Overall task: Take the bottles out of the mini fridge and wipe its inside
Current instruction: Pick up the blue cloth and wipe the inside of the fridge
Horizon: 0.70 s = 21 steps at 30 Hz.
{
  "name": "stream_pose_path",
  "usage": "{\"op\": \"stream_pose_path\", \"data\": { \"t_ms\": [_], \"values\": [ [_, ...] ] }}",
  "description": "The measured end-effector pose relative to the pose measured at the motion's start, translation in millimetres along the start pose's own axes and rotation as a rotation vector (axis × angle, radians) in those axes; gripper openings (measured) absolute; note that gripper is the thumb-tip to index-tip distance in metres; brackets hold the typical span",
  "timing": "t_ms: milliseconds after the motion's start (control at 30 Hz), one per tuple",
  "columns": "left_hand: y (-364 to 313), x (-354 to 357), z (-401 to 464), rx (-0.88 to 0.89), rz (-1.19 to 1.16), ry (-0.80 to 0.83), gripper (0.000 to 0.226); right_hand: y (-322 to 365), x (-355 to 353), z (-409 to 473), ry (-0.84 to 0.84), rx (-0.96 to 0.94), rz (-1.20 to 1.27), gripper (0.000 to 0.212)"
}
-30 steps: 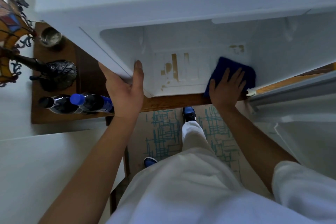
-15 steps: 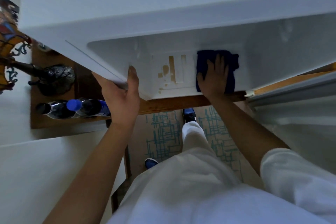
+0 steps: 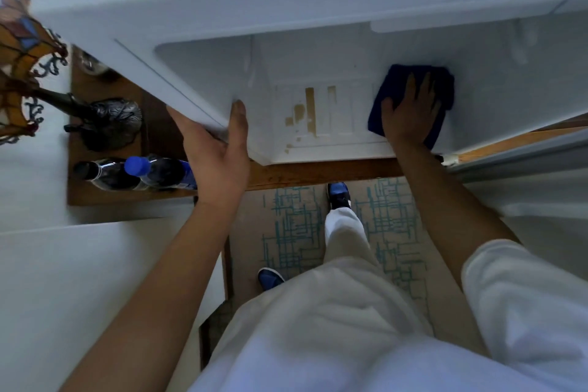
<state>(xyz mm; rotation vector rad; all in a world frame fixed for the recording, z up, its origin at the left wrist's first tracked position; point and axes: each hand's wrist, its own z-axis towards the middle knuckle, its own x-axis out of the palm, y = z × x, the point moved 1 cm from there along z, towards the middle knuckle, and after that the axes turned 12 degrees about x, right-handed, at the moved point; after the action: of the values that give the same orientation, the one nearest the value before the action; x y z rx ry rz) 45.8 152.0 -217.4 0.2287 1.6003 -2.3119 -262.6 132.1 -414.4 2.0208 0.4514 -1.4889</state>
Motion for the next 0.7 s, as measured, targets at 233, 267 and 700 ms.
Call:
{"op": "stream_pose_path", "data": {
  "t_ms": [233,267,700],
  "values": [
    [-1.5,2.0,-0.7,-0.005,-0.012,-0.037,0.064,36.3,18.0,-52.6,0.014,-0.196,-0.112,0.067],
    [-2.0,2.0,-0.8,0.002,-0.009,-0.032,0.063,39.1,22.6,-68.7,0.035,-0.276,-0.117,0.067],
    [0.7,1.0,0.4,0.02,-0.023,-0.033,0.054,-13.1,14.4,-91.3,0.005,-0.209,-0.144,0.064]
  ]
}}
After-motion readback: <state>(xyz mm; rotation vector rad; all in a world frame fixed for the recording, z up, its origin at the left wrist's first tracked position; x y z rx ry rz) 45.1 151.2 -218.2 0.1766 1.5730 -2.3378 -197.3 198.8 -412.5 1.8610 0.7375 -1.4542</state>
